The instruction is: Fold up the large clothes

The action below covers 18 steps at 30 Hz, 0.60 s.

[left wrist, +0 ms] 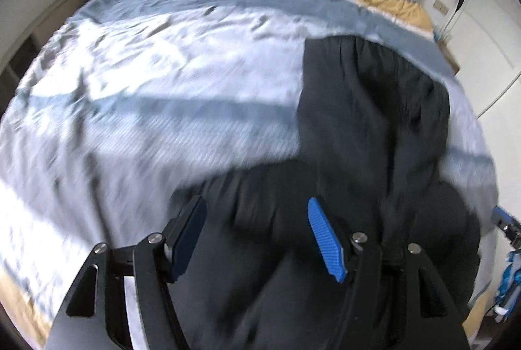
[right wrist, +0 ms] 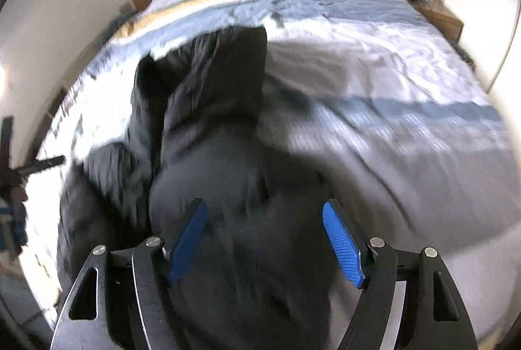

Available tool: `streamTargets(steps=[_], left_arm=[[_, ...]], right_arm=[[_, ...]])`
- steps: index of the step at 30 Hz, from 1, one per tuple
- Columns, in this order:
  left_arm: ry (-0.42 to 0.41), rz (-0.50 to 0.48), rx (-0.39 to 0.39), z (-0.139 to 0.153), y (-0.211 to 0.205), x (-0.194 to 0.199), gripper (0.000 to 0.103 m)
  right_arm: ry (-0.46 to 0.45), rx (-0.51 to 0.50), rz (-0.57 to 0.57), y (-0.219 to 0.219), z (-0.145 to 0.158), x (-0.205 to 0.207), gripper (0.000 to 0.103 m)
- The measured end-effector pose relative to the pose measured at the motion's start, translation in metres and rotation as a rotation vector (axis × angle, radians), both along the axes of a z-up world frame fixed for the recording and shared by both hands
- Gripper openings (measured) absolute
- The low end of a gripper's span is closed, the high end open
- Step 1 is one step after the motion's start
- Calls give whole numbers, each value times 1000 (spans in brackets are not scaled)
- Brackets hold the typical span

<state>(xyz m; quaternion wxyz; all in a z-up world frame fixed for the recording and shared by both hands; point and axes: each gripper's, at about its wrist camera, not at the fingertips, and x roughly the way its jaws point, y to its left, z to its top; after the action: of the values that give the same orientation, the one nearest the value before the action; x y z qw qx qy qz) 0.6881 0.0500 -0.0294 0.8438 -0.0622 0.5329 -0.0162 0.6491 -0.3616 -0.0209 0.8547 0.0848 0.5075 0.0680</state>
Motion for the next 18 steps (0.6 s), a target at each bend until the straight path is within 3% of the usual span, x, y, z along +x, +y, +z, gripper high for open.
streamTargets(steps=[4,8,12,18], left_arm=[[-1,0,-110,-21,-1,74,63],[2,29,-251,-46,-1,131,63],[34,29,-381,-75,-8,163,63],[75,50,-457,-107,-25,191,63]], right_arm=[[-32,55,4,2,-9,56,80],[-31,192,-2,4,-22,103,81],[-15,287,-12,7,-42,140,82],[20,320,-50,13,-69,183,83]])
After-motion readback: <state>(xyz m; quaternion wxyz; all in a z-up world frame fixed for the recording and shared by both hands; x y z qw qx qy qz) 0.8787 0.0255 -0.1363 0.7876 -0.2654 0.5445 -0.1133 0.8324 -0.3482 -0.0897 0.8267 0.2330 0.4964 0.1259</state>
